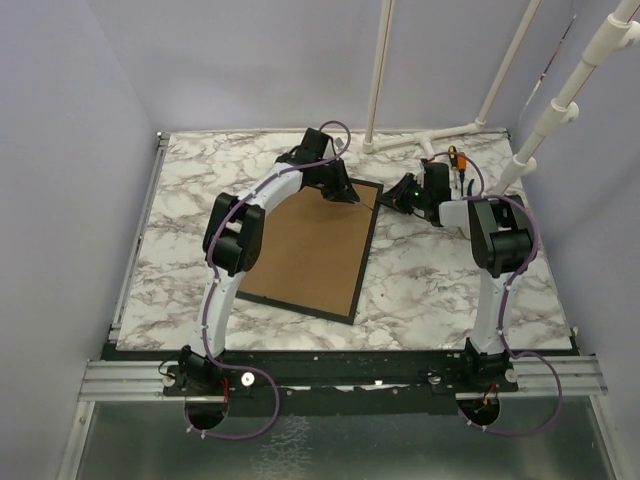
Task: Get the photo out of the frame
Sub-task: Release the photo frame item from the photo frame.
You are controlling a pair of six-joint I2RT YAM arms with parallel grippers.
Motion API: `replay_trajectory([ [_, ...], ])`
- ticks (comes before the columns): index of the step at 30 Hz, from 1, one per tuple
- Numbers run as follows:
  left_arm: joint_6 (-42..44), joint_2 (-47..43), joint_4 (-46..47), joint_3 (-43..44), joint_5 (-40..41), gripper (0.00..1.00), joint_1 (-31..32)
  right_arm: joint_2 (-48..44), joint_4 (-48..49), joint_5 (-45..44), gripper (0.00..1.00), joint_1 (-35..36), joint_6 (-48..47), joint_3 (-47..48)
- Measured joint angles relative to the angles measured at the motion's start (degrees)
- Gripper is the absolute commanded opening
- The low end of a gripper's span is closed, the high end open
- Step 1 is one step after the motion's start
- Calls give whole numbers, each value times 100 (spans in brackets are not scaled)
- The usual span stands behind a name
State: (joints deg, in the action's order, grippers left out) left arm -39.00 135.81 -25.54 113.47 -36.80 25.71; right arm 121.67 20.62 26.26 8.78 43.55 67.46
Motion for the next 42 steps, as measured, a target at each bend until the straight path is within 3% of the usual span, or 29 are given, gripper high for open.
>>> replay_trajectory([
  [20,-382,-601,-236,-256,2332,0,901,-308,393,-909,13,197,243,-470],
  [42,-1602,-732,361,-734,2516,0,1058,-413,962,-1766,12,398,358,-828],
])
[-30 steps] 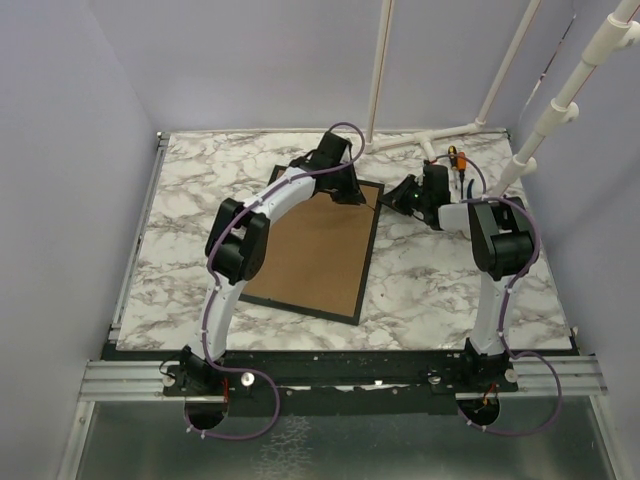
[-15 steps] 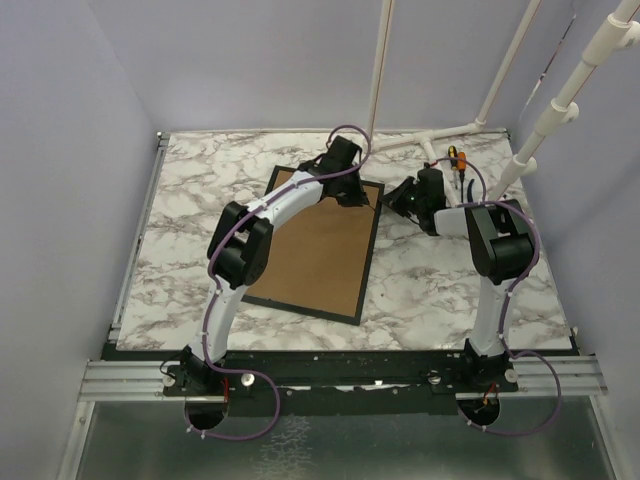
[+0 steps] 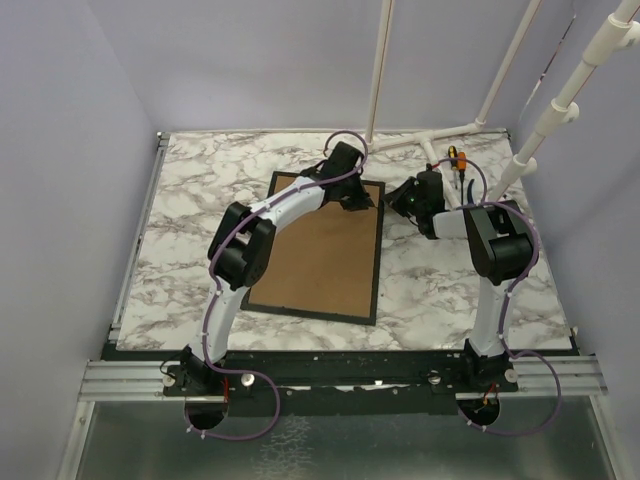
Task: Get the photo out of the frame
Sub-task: Release the photo frame item from the photo frame.
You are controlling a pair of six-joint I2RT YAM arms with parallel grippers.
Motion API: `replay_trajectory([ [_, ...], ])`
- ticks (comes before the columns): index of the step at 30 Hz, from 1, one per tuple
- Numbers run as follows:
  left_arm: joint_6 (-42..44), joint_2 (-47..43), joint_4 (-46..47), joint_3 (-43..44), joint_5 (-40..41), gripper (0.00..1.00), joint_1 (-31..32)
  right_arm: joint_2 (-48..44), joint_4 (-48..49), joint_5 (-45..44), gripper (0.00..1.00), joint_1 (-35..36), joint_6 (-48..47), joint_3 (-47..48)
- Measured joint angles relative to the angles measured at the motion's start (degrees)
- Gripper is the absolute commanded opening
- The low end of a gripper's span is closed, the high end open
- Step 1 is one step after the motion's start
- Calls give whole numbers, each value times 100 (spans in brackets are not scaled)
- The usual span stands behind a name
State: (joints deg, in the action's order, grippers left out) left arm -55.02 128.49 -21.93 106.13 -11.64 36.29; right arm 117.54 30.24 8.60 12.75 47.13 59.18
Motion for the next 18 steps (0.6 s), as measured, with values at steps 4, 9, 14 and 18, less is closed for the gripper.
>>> replay_trajectory([
  [4,-81,7,-2,0,83,0,59,-11,17,-87,13,15,-2,-13],
  [9,-15,-17,-48,-20,175,0,111,-101,-33,-236,14,57,-55,-70],
  [14,273,-330,-197,-313,321,0,166,-247,-308,-179,22,142,-129,-96],
  [18,590,-938,-308,-645,192,0,214,-378,-466,109,25,225,-271,-136],
])
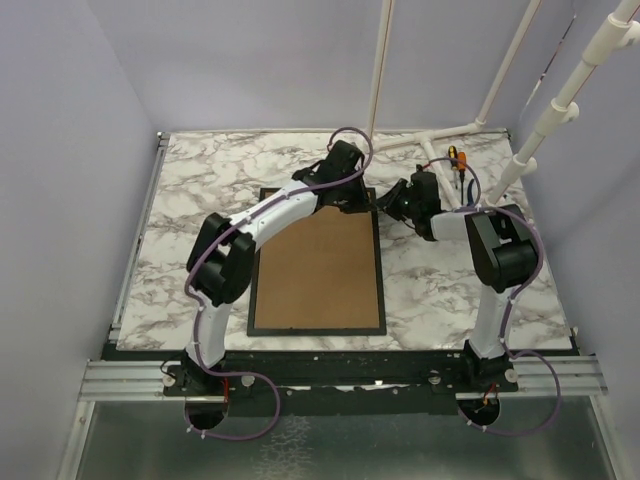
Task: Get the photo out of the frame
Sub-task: Release the photo frame item from the photo frame.
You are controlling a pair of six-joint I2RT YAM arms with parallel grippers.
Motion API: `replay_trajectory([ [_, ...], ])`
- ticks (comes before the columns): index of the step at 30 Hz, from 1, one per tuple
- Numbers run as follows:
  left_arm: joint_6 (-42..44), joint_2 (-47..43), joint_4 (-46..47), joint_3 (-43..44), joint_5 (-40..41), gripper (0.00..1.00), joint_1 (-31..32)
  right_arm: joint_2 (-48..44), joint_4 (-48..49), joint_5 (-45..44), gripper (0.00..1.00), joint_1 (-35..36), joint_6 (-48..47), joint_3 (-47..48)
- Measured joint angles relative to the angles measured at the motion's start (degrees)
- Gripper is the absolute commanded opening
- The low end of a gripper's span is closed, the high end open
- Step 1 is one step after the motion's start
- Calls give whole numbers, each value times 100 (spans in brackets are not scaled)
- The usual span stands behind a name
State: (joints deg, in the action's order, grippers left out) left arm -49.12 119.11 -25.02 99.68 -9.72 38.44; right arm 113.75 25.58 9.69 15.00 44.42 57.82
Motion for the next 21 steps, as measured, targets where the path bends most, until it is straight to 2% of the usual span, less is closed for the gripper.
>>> replay_trajectory([
  [4,402,-837,-79,-345,-173,0,-72,-192,-20,354,31,-20,-127,-4],
  [8,632,-1440,236,-708,-544,0,-468,-365,-2,686,39,-94,-293,-114],
  [13,964,-2186,435,-1624,-540,0,-916,-914,-262,767,45,-138,-557,-501],
  [18,1091,-2623,691,-2369,-396,0,-651,-2039,-793,621,53,-151,-863,-852],
  [21,1082,-2669,957,-2688,66,0,-164,-2815,-1287,343,57,-151,-1045,-916],
])
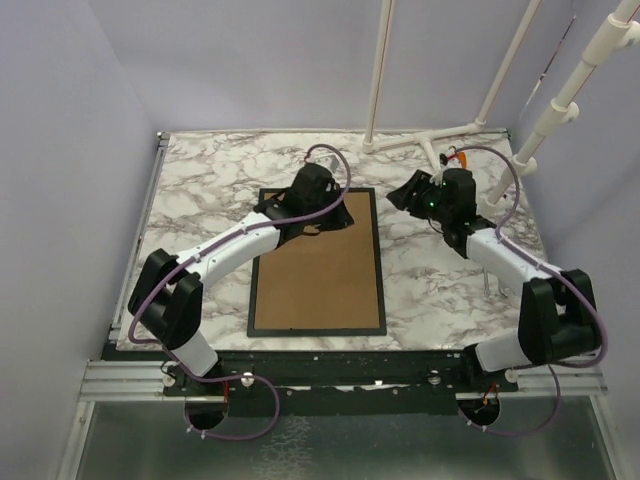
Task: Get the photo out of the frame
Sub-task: Release the photo frame item from the photo frame, then place the screwdriver at the center of the board.
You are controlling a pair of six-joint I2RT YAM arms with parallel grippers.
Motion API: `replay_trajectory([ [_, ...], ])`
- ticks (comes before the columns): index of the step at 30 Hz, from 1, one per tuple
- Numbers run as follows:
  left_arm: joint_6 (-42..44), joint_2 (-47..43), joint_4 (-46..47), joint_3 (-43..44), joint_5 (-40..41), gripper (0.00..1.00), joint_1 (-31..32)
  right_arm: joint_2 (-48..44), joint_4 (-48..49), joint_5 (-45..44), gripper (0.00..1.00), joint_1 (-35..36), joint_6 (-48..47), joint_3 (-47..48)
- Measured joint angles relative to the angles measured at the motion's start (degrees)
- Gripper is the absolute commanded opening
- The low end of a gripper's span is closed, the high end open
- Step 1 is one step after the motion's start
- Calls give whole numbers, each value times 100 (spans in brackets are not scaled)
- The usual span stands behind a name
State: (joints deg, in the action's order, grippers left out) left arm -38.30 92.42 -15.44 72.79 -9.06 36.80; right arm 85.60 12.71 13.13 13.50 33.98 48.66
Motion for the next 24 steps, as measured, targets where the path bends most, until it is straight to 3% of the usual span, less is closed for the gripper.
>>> replay_trajectory([
  [8,-199,240,1016,-280,1263,0,1484,-1602,-1495,-1012,62,-2,-372,2],
  [16,-732,1515,2210,-269,2323,0,2142,-2824,-2380,-2092,62,-2,-452,2],
  [24,-887,2822,3161,278,3150,0,2741,-3410,-2750,-2380,62,-7,-682,2],
])
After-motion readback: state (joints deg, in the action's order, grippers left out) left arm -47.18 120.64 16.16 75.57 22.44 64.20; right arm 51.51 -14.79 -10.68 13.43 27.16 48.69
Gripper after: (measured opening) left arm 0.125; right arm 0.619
